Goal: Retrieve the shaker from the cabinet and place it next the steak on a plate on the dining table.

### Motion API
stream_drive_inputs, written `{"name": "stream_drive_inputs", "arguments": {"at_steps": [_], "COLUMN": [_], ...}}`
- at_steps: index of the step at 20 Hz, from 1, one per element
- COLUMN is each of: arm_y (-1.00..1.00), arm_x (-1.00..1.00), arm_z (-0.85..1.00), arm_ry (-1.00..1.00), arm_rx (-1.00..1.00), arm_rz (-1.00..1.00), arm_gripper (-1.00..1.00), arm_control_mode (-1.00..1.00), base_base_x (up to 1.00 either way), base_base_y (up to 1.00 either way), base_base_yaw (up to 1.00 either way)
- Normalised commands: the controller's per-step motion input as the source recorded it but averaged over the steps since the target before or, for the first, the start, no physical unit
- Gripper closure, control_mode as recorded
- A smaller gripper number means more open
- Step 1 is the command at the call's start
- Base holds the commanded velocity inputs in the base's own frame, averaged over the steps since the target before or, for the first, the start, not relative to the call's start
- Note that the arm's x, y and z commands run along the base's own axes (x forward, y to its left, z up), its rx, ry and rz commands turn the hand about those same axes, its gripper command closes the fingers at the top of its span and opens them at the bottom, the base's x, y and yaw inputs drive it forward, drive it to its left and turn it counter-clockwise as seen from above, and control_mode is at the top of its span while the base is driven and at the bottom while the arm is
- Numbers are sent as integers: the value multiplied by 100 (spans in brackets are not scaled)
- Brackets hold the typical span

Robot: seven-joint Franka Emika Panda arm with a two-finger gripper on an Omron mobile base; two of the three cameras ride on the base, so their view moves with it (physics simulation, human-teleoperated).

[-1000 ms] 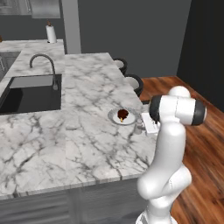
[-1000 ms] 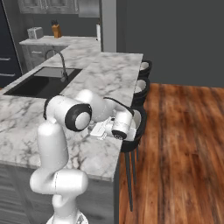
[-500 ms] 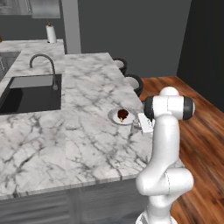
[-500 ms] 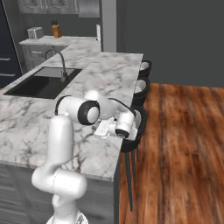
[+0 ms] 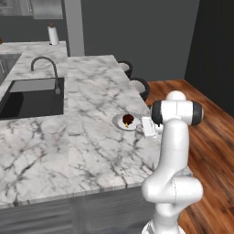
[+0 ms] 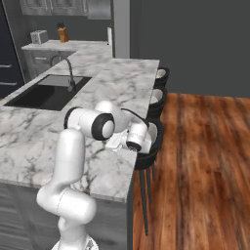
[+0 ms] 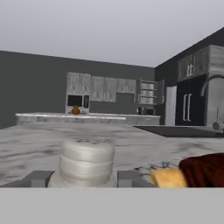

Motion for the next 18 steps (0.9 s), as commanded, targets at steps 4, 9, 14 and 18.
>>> {"name": "stream_drive_inputs", "arguments": {"at_steps": [4,9,14,18], "arm_y": [0,-9,-14,-13], "arm_x": [40,13,0,0], "arm_z": [-33,-29,-37,-21], "arm_ry": [-5,-8,-11,-7], "arm_rx": [0,0,0,0], "arm_rz": [0,0,0,0], "arm_gripper": [100,100,-100,-100], "arm_control_mode": [-100,-100,-100,-100], "base_base_x": [0,0,0,0], "base_base_y": [0,0,0,0], "base_base_yaw": [0,0,0,0]}}
